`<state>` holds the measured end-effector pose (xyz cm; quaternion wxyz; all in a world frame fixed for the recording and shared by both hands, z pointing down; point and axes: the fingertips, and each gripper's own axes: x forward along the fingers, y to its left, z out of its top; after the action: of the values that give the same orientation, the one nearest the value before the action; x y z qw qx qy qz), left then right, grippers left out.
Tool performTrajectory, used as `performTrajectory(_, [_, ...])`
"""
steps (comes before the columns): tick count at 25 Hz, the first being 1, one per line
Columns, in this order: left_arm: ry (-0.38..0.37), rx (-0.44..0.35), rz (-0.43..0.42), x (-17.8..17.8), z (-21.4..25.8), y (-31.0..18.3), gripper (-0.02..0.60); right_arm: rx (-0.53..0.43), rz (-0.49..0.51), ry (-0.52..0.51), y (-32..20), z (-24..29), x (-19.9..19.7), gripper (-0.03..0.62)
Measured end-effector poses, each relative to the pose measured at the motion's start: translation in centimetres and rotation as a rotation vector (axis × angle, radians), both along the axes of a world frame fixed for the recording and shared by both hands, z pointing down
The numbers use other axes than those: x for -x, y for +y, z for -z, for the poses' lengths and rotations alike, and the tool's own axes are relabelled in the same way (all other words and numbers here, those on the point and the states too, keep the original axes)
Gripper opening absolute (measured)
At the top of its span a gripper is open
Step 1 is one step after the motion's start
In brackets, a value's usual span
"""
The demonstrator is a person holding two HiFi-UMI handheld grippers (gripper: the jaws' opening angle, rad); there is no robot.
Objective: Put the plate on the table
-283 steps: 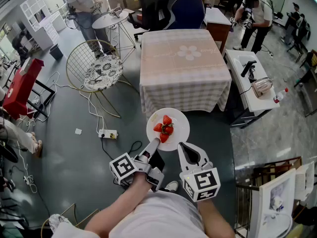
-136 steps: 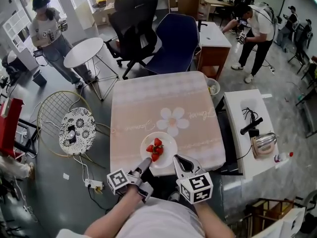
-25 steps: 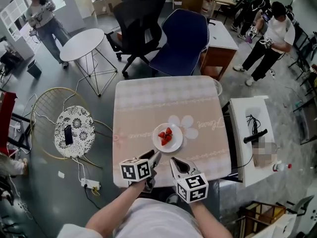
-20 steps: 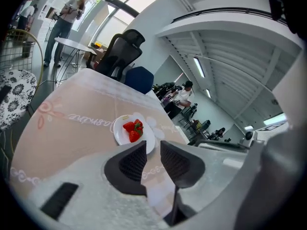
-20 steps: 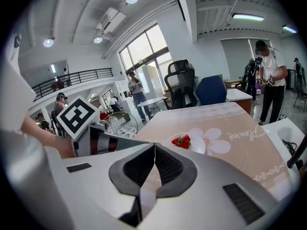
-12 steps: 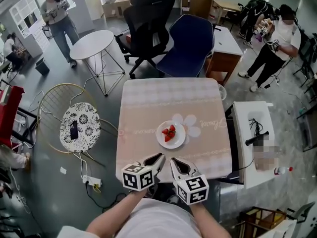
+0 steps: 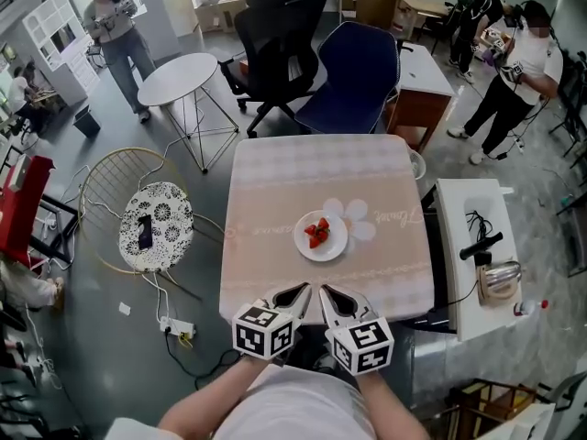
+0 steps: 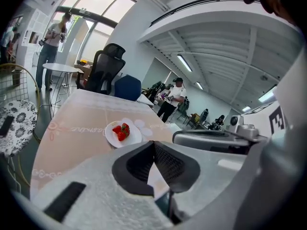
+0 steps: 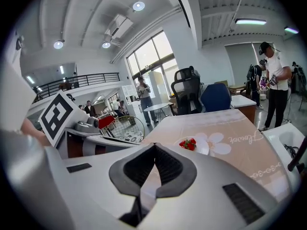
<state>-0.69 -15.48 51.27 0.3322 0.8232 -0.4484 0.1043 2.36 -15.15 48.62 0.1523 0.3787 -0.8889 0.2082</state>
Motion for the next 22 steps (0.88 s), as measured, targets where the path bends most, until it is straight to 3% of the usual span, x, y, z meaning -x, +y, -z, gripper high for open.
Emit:
performTrajectory(11, [-0.085,-0.096,0.000,-0.9,1.5,1.0,0.005,-0.041,0.019,-0.012,1.5,0.9,-0.7,0.003])
performTrajectory(22, [-0.130,-0.114,-0.013,-1.9,1.3,0.9,0.005,-0.058,0.012,-0.013,1.2,0.9,-1.6,0.003])
